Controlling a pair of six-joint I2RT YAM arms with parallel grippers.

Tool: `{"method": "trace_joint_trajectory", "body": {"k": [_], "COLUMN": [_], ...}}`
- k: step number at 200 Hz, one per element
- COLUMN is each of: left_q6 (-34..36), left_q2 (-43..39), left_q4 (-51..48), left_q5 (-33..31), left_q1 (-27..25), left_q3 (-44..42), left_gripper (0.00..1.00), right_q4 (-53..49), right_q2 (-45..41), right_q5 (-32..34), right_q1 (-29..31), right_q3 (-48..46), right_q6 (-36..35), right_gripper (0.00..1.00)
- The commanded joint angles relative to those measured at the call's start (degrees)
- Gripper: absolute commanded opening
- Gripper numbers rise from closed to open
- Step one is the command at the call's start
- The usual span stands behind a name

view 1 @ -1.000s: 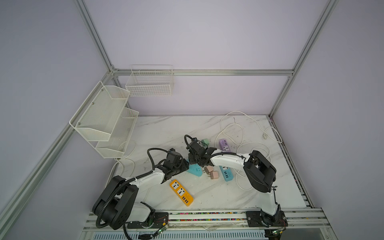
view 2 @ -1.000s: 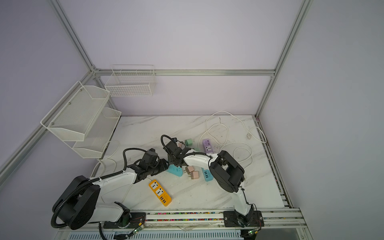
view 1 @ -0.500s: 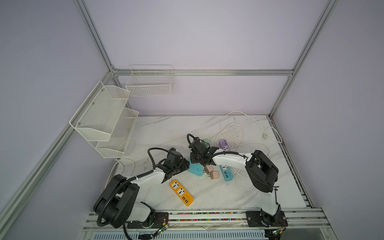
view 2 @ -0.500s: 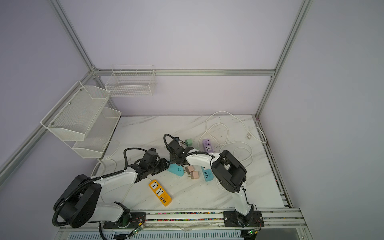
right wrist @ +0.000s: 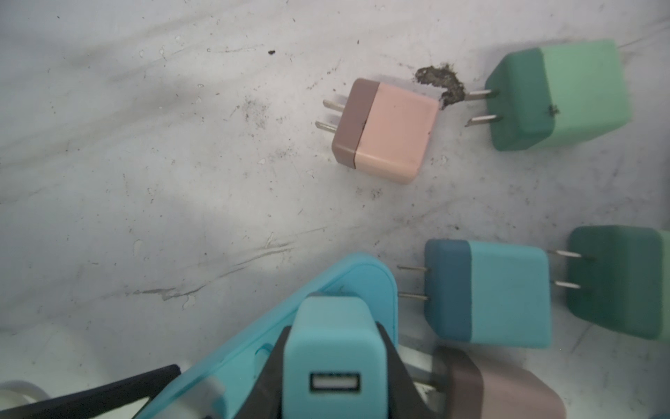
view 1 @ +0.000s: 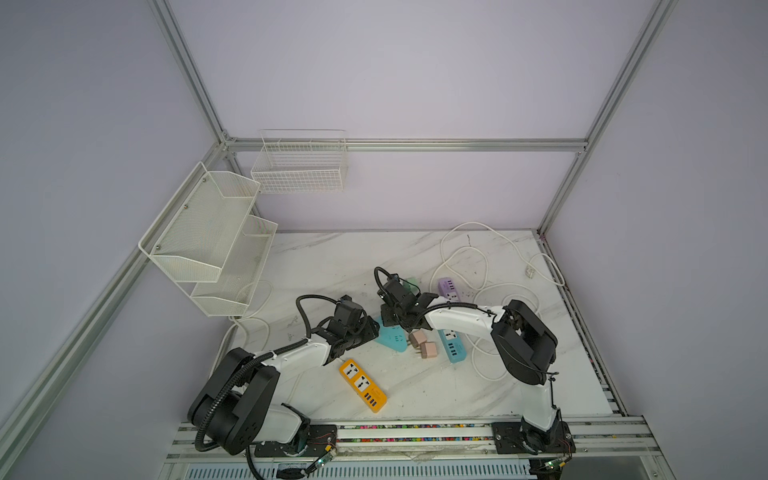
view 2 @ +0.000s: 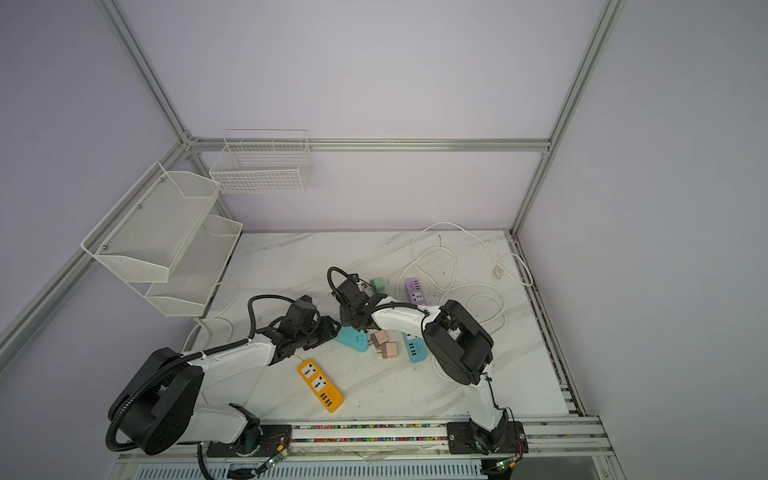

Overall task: Pull the plug off the socket
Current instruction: 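Hold the teal strip with the left gripper while the right pulls the light-teal adapter, then draw the right gripper with the light-teal adapter away while the left releases the strip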

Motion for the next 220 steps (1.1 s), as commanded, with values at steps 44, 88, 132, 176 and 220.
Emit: {"method": "trace_joint_trajectory", "body": {"k": [44, 88, 132, 176, 220], "left_q6": [2.23, 2.02, 1.91, 1.93, 1.90], "left_q2": [4.79, 4.88, 4.88, 5.08, 5.23], "left_q4": [-16.69, -16.61, -16.67, -16.68, -17.23], "left_q5": [-4.52, -4.60, -4.69, -4.69, -4.69], "left_q1": [-0.03, -0.02, -0.02, -0.03, -0.03], "left_q3": [-2.29, -2.45, -2.42, -2.27, -1.84], "left_gripper": [0.50, 0.50, 0.50, 0.50, 0.50], "right_q4": [7.78, -0.38, 1.88, 2.51, 1.32], "right_q2": [-5.53, -0.96, -5.33, -7.38, -8.56], "right_q5": [-9.62, 0.46, -1.27, 1.04, 0.34], "right_q1": [-2.90, 3.89, 1.56, 2.41, 2.78], "right_q3": [-2.17, 5.69, 2.13, 1.45, 0.86], "right_q6": [1.41, -0.79, 0.27, 0.03, 1.06], "right_gripper": [0.15, 0.15, 0.15, 0.15, 0.15]}}
